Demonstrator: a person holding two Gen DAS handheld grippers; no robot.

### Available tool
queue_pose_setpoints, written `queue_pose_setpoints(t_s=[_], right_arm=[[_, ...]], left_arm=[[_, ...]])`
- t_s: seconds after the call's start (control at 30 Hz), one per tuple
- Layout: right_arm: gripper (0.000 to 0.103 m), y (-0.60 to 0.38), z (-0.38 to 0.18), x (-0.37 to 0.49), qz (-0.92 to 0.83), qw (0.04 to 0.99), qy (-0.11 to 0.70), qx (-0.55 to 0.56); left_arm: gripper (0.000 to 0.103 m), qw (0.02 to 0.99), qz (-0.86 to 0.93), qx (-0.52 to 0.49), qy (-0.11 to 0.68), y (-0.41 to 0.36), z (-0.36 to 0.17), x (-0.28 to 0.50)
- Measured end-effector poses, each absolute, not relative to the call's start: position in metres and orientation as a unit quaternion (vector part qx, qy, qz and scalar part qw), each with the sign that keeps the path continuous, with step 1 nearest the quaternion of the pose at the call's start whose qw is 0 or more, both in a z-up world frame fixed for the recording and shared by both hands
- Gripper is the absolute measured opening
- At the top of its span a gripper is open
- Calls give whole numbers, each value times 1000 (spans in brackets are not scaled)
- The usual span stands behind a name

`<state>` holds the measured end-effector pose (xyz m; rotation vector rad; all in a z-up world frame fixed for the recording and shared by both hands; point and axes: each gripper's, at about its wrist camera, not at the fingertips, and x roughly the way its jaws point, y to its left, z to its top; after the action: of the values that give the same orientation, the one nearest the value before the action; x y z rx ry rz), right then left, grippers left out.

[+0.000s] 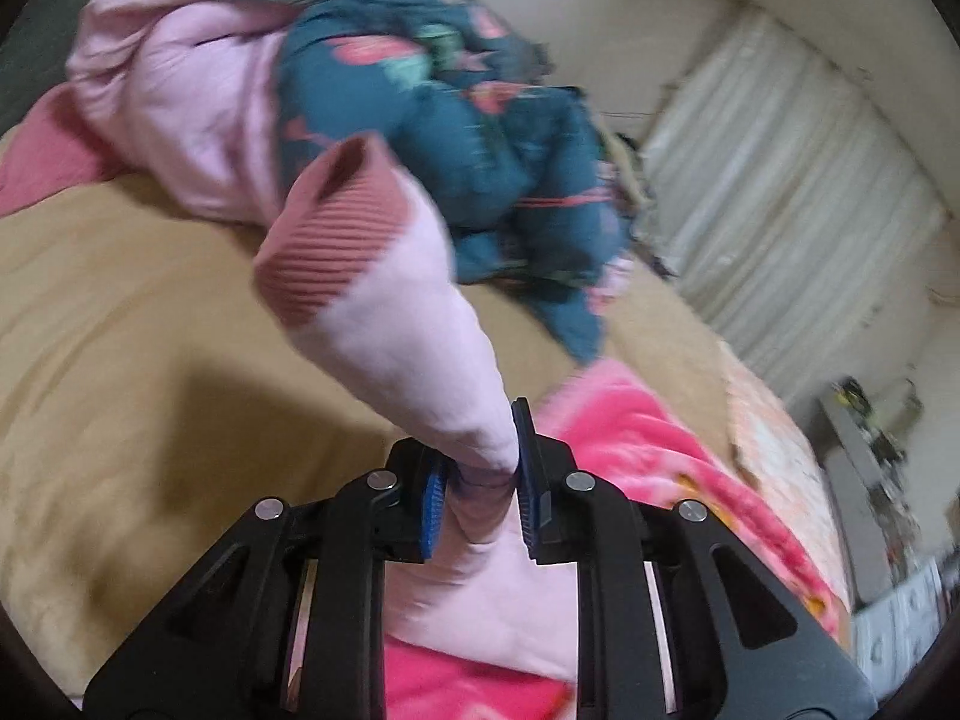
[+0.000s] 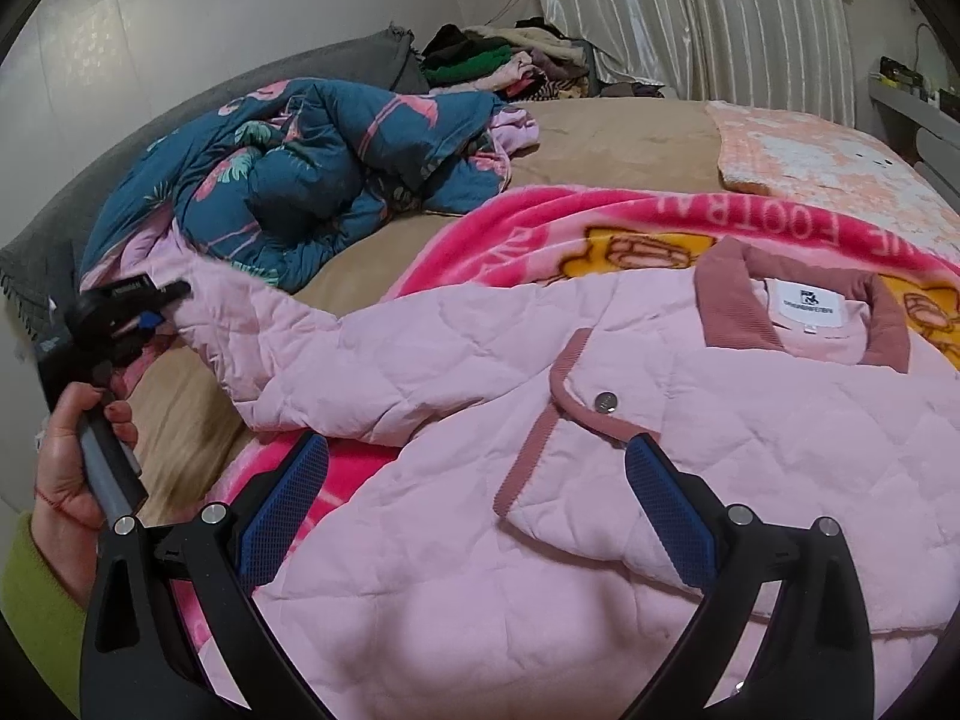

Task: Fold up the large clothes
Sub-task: 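Lift the gripped sleeve up with the left tool, then lay the sleeve across the jacket front and open the left tool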

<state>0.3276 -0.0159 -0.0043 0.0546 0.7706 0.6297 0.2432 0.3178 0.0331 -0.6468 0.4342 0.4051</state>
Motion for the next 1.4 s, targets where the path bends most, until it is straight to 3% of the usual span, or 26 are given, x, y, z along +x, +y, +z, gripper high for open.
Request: queue_pose_setpoints(t_s=[0.63, 1.4], right_arm=[[99, -92, 0, 312, 242, 900, 361, 28], [99, -163, 18, 293, 193, 921, 330, 75]], left_arm=[[12, 951, 63, -257, 162, 222, 98, 241], [12, 956, -107, -220, 163, 124, 121, 236]])
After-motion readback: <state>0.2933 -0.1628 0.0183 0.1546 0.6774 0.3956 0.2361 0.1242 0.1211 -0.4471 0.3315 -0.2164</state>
